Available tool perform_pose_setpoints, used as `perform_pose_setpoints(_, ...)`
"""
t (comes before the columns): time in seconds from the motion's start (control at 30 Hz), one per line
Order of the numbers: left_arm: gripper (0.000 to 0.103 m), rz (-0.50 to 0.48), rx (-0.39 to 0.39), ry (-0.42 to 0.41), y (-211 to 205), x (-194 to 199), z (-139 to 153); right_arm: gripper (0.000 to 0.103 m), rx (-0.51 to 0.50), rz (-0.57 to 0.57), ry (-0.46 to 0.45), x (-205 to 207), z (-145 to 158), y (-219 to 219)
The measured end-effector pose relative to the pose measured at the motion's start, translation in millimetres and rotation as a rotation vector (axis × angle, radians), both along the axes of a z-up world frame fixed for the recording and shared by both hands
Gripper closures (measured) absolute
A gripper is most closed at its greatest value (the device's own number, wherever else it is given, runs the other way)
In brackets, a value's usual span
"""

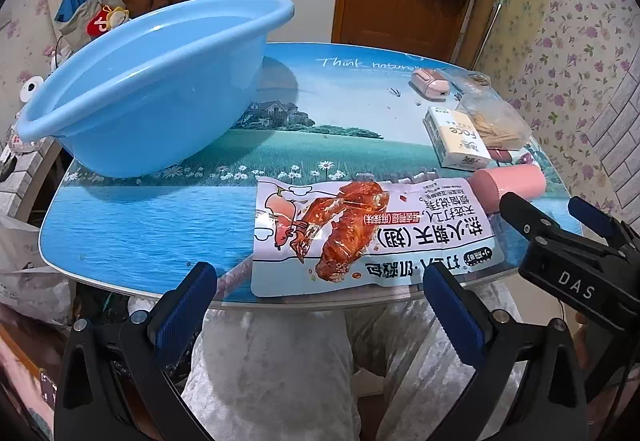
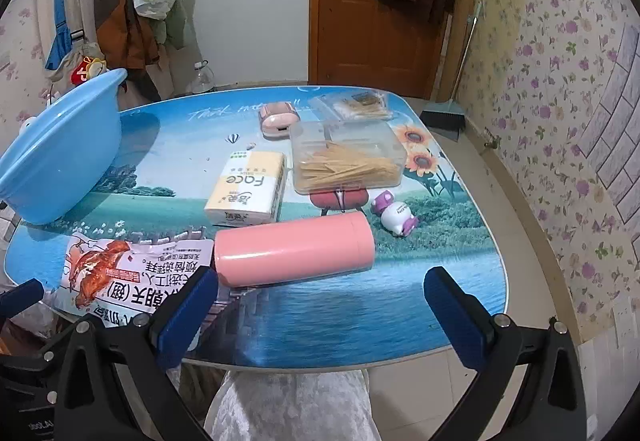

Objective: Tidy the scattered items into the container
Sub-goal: 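Grasp the pink cylindrical bottle with the right gripper and lift it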

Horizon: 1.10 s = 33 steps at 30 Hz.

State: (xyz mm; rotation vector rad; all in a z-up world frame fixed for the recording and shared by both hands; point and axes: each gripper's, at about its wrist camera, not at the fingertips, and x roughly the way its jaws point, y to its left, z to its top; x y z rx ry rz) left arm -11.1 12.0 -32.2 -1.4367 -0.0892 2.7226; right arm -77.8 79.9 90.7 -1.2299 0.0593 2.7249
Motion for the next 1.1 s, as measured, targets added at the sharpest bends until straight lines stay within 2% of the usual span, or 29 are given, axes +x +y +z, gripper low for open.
perform_pose_setpoints(0.43, 0.000, 0.003, 0.002, -0.019, 0.6, -9.5, -7.9, 0.000, 0.001, -0.006, 0.008, -3.3, -3.4, 6.7)
perform_pose_setpoints(0.63, 0.000, -0.002, 0.004, -0.029, 3.4, -11.8, -11.1, 0.000, 0.043, 0.015, 0.013, -5.8, -4.9, 1.1)
perform_pose_setpoints(0.9, 0.000, -0.001, 0.023, -0.032, 1.7, -15.1, -10.9, 0.000, 0.021, 0.035, -0.009, -14.8, -5.4, 0.2)
perform_pose_setpoints(1.1, 0.000, 0.002, 0.027, -0.028, -1.5, -16.3, -9.8, 0.000, 0.003, 0.000, -0.020, -19.6, -5.3, -2.6)
